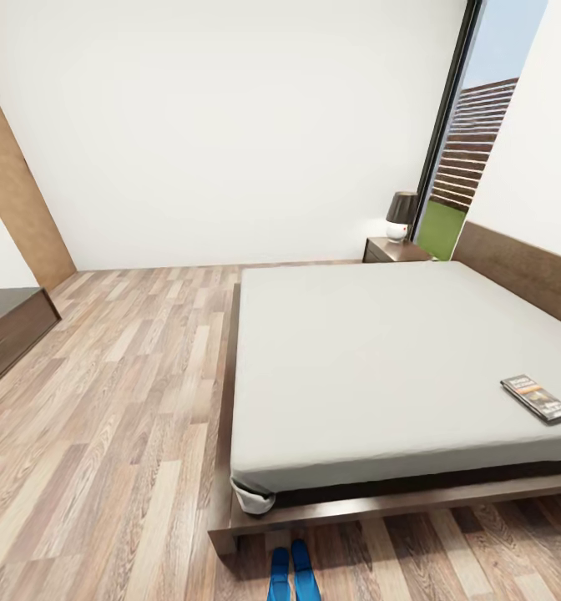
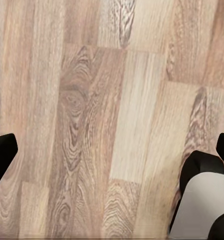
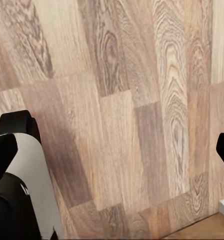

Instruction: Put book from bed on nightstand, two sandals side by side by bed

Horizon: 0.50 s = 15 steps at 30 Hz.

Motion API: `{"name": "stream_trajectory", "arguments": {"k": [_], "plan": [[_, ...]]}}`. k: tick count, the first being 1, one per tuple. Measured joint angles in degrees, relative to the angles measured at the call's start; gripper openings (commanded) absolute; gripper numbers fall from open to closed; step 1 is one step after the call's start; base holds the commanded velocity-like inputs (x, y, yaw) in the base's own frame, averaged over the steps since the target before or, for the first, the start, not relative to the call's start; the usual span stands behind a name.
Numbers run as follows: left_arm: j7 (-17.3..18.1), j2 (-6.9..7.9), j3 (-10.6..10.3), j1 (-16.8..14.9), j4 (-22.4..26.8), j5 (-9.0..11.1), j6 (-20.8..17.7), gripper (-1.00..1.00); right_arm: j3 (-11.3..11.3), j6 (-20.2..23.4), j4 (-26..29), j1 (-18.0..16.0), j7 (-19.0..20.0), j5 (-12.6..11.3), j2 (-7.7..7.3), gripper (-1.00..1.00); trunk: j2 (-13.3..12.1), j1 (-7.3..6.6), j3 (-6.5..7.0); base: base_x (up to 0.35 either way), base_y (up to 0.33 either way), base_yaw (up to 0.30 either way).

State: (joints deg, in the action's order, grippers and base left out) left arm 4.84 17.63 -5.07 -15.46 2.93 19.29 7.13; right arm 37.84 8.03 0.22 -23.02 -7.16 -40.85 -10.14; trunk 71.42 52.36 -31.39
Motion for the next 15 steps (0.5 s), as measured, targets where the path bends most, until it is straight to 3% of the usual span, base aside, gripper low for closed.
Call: {"name": "stream_trajectory", "arguments": {"k": [11,15], "plan": [[-0.3,-0.28,0.0,0.3,0.0,0.0,0.0,1.00,-0.1,-0.2,-1.6,1.1,0.0,0.0,0.66,1.00,-4.4,-2.42,1.98,0.000,0.000,0.000],[-0.3,-0.28,0.0,0.3,0.0,0.0,0.1,1.00,-0.1,-0.4,-1.7,2.0,0.0,0.0,0.65,1.00,-4.4,-2.42,1.98,0.000,0.000,-0.002]]}}
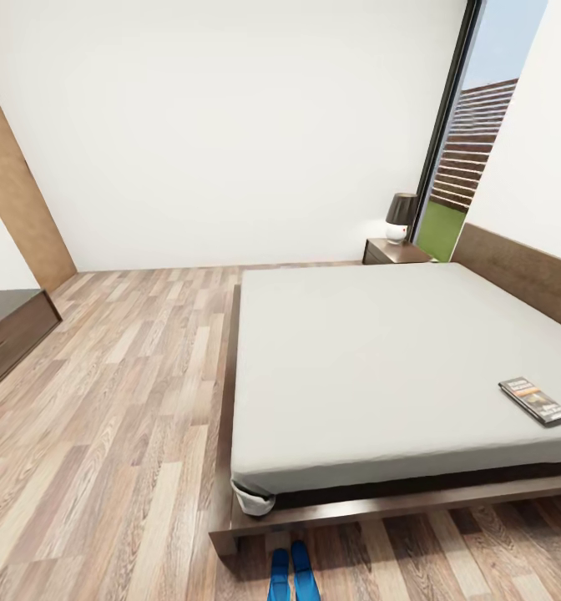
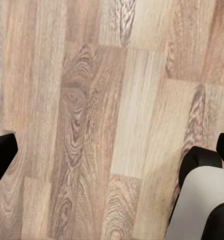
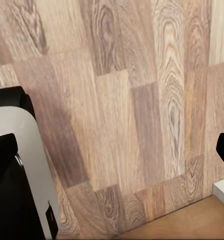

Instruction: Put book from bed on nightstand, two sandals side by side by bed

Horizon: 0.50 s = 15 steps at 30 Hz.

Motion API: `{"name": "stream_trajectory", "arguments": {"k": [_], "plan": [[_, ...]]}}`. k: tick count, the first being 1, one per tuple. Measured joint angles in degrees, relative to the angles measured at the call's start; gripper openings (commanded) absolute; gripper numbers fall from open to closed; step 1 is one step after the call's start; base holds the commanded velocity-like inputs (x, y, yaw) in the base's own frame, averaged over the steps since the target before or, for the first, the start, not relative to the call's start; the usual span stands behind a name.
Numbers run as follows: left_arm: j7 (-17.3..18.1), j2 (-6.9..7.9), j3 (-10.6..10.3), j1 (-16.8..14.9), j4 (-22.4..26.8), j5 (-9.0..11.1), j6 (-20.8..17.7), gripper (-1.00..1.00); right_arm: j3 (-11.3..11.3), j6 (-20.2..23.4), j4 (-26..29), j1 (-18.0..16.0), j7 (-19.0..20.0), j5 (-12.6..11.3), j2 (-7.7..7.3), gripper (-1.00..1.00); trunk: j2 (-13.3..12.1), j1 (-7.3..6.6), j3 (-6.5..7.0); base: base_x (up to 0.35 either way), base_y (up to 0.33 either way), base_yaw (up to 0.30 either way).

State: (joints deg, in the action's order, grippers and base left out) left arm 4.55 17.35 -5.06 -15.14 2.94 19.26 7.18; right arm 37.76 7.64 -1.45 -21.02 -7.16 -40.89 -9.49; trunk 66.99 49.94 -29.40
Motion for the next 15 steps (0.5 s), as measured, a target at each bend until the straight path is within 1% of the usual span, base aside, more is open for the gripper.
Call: {"name": "stream_trajectory", "arguments": {"k": [3,7,15], "plan": [[0.0,-0.04,0.0,0.0,0.0,0.0,0.0,1.00,0.0,-0.1,0.0,0.4,0.0,0.0,0.01,1.00,0.0,0.00,0.00,0.000,0.000,-0.064],[-0.1,-0.05,0.0,0.0,-0.1,0.0,0.0,1.00,0.1,-0.1,0.0,0.6,0.1,0.0,0.12,1.00,0.0,0.00,0.00,0.000,0.000,-0.166],[-0.2,-0.08,0.0,0.0,-0.1,0.0,-0.1,1.00,0.1,-0.1,0.0,0.7,0.2,0.0,0.23,1.00,0.0,0.00,0.00,0.000,0.000,-0.244]]}}
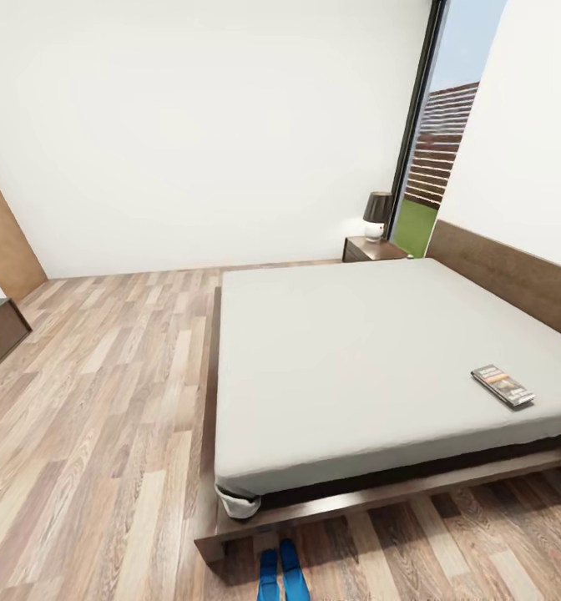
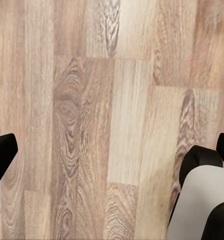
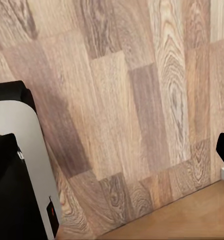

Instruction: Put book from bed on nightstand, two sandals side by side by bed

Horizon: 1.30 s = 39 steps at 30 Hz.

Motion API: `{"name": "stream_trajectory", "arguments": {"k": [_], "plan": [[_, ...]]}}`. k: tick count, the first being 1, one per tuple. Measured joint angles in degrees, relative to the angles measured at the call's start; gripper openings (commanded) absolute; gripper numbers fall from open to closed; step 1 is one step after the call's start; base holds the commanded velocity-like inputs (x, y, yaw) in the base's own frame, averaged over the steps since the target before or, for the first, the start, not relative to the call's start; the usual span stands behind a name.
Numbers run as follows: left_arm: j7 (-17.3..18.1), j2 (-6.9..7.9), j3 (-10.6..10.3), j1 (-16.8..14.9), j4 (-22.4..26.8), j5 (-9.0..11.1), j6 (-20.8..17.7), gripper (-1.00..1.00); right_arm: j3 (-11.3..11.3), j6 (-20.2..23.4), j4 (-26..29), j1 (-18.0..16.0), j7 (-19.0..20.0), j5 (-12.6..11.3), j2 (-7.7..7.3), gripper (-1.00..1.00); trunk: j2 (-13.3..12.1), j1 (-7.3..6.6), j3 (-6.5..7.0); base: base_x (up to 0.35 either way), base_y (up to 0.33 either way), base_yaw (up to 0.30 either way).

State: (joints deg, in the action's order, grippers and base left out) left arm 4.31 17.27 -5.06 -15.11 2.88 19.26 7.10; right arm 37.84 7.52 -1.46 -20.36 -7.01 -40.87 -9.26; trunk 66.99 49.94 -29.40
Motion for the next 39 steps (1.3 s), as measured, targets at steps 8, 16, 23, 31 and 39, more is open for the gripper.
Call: {"name": "stream_trajectory", "arguments": {"k": [8,16,23,31,39], "plan": [[0.0,-0.57,0.0,0.0,0.0,0.0,0.0,1.00,0.0,0.0,0.0,0.6,0.0,0.0,-0.14,1.00,0.0,0.00,0.00,0.000,0.000,-0.269],[0.0,-1.96,0.1,0.0,0.0,0.0,-0.1,1.00,0.0,0.0,0.0,1.2,0.0,0.0,-0.15,1.00,0.0,0.00,0.00,0.000,0.000,-0.273],[0.0,-2.99,0.1,0.0,0.0,0.0,-0.2,1.00,0.0,0.0,0.4,1.2,0.0,0.0,-0.01,1.00,0.0,0.00,0.00,0.000,0.000,-0.274],[0.0,-4.39,0.1,0.0,0.0,-0.1,-0.3,1.00,0.0,0.0,0.3,1.2,0.0,0.0,0.08,1.00,0.0,0.00,0.00,0.000,0.000,-0.273],[0.1,-7.04,0.1,0.0,0.0,-0.1,-0.3,1.00,0.0,0.0,0.0,1.2,0.0,0.0,0.52,1.00,0.0,0.00,0.00,0.000,0.000,-0.272]]}}
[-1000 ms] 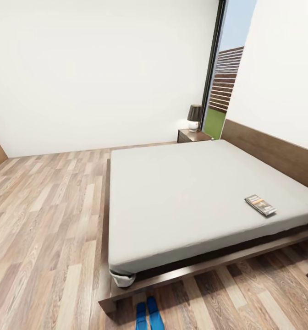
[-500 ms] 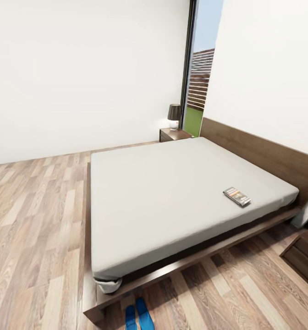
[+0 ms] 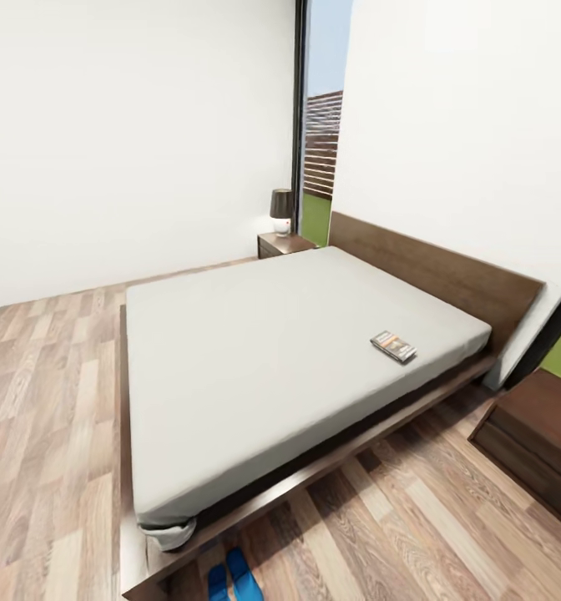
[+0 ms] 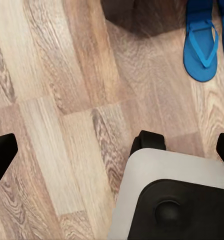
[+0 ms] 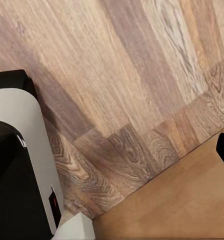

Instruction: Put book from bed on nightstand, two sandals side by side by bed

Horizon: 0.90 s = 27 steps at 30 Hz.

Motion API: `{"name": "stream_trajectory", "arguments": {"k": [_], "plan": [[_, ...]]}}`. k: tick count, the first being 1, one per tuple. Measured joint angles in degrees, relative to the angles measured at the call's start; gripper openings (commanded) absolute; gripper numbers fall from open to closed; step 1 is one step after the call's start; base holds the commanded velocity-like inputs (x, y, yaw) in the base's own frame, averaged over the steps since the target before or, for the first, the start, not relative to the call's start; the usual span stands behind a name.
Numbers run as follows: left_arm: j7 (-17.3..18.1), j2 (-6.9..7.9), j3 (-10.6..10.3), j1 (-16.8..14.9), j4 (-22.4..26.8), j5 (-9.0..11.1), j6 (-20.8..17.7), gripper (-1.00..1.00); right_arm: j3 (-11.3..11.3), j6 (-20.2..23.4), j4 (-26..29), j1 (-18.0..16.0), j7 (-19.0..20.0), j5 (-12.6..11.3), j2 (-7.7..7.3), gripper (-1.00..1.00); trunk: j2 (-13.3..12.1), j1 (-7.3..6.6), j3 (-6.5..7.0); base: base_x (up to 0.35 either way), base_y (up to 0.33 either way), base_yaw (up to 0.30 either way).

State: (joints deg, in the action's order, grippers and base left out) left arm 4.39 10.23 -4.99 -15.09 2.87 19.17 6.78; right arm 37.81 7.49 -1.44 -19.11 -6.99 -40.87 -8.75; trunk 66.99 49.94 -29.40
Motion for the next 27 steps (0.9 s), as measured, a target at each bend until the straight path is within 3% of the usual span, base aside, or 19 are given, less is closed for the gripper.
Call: {"name": "stream_trajectory", "arguments": {"k": [7,18,27], "plan": [[0.1,-1.02,0.0,0.0,0.0,0.0,0.0,1.00,0.0,0.0,0.0,0.0,0.0,0.0,0.28,1.00,0.0,0.00,0.00,0.000,0.000,-0.271],[0.2,-1.22,0.0,0.0,0.0,0.0,0.0,1.00,0.0,0.0,0.6,0.0,0.0,0.0,0.38,1.00,0.0,0.00,0.00,0.000,0.000,-0.265],[0.4,-1.28,-0.1,0.0,0.0,-0.1,0.0,1.00,0.0,0.0,0.8,0.0,0.0,0.0,0.39,1.00,0.0,0.01,0.00,-0.041,-0.032,-0.080]]}}
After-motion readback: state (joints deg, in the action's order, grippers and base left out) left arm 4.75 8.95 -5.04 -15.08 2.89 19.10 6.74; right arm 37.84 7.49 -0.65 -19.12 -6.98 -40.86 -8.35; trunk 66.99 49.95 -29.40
